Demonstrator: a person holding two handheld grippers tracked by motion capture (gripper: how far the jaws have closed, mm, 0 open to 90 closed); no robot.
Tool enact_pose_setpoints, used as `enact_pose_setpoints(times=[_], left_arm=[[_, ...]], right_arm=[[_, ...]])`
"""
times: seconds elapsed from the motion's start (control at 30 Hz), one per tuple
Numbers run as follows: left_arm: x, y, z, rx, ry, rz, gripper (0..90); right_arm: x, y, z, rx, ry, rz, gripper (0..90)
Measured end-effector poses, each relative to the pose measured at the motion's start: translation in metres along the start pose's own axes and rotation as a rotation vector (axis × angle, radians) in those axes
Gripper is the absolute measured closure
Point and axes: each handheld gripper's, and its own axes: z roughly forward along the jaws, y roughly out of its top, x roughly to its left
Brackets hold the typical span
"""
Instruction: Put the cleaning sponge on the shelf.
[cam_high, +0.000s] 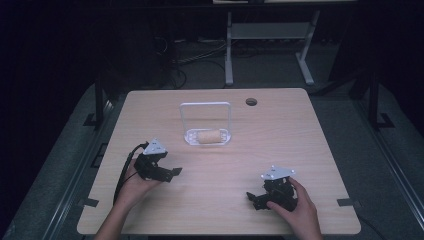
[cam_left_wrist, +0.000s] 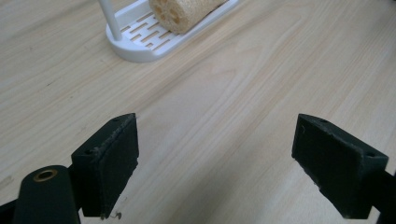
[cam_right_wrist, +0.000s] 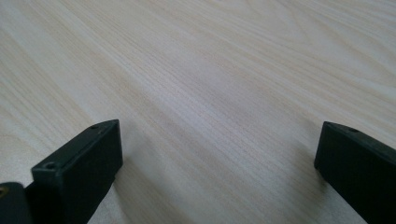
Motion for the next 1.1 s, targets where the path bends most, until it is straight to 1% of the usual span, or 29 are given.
enact_pose_setpoints(times=[0.17,0.2,0.3,0.33,0.43,0.53,0.57,0.6,0.77,0.83,1.03,1.07,1.1], left_arm=[[0.001,-0.006,-0.007,-0.011,0.009,-0.003,14.5],[0.001,-0.007,-0.008,-0.011,0.009,-0.009,14.5],[0.001,-0.011,-0.012,-0.015,0.017,-0.005,14.5],[0.000,-0.012,-0.013,-0.017,0.020,-0.013,14.5],[0.001,-0.016,-0.017,-0.018,0.024,-0.013,14.5],[0.001,-0.021,-0.020,-0.021,0.028,-0.022,14.5],[0.001,-0.021,-0.020,-0.021,0.028,-0.022,14.5],[0.001,-0.025,-0.023,-0.021,0.036,-0.015,14.5],[0.000,-0.031,-0.026,-0.024,0.045,-0.017,14.5],[0.000,-0.035,-0.029,-0.022,0.052,-0.012,14.5],[-0.002,-0.043,-0.034,-0.024,0.069,-0.015,14.5],[-0.002,-0.047,-0.037,-0.023,0.074,-0.011,14.5],[-0.002,-0.049,-0.038,-0.023,0.076,-0.019,14.5]], right_arm=[[0.000,0.000,0.000,0.000,0.000,0.001,0.6],[0.000,0.000,0.000,0.000,0.000,0.000,0.6],[0.000,0.000,0.000,0.000,0.000,0.000,0.6],[0.000,0.000,0.000,0.000,0.000,-0.001,0.5],[0.000,0.000,0.000,0.000,0.000,0.000,0.6],[0.000,0.000,0.000,0.000,0.000,0.000,0.6],[0.000,0.000,0.000,0.000,0.000,0.000,0.6],[0.000,0.000,0.000,-0.002,0.000,-0.004,0.6],[0.000,0.000,0.000,0.000,-0.001,0.000,0.6],[0.000,0.000,0.000,0.002,-0.001,0.002,0.5],[0.000,0.000,0.000,0.002,-0.001,0.003,0.5],[0.000,0.000,0.000,0.002,-0.001,0.002,0.6],[0.000,0.000,0.000,0.001,-0.001,0.002,0.6]])
